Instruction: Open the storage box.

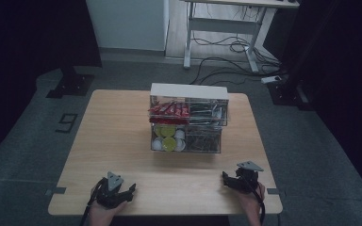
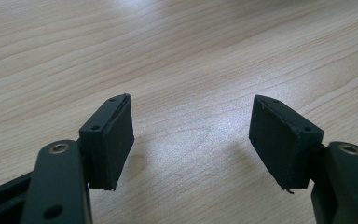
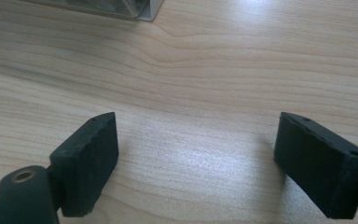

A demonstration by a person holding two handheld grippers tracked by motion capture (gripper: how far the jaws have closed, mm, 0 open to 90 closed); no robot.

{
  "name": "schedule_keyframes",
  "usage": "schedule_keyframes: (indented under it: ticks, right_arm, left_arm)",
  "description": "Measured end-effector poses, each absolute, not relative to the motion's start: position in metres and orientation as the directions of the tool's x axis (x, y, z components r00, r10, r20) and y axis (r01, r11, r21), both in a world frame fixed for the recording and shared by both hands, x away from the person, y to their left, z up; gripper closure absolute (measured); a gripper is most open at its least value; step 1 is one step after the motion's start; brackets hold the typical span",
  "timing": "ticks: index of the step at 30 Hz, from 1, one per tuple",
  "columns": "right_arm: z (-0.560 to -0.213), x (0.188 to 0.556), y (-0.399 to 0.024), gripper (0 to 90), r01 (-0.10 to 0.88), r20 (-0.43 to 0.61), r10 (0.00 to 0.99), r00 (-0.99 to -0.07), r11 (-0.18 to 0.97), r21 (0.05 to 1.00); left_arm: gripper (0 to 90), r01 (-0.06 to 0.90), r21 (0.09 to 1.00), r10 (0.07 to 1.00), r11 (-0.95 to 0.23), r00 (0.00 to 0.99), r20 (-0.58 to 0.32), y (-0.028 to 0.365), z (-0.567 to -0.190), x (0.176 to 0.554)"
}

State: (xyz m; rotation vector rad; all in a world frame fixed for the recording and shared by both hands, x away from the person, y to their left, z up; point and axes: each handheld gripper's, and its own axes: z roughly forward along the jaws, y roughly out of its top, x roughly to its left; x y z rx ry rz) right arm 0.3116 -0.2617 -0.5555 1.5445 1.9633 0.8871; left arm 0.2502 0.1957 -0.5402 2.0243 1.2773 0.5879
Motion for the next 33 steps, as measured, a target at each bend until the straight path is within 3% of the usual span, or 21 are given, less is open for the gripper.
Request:
schedule_keyframes:
  ticks: [13, 33]
  right_arm:
    - [-0.555, 0.308, -0.266, 22.2, 0.648, 0.020, 0.977, -0.210, 0.124, 0.751]
    - [-0.538, 0.295, -0.280, 54.9, 0.560, 0.112, 0.971, -0.213, 0.027, 0.828]
  left_arm:
    - [30.6, 0.604, 0.739, 0.909, -0.297, 0.417, 0.025, 0.198, -0.538, 0.250]
    - [30.7, 0.606, 0.742, 0.914, -0.288, 0.406, 0.024, 0.201, -0.537, 0.250]
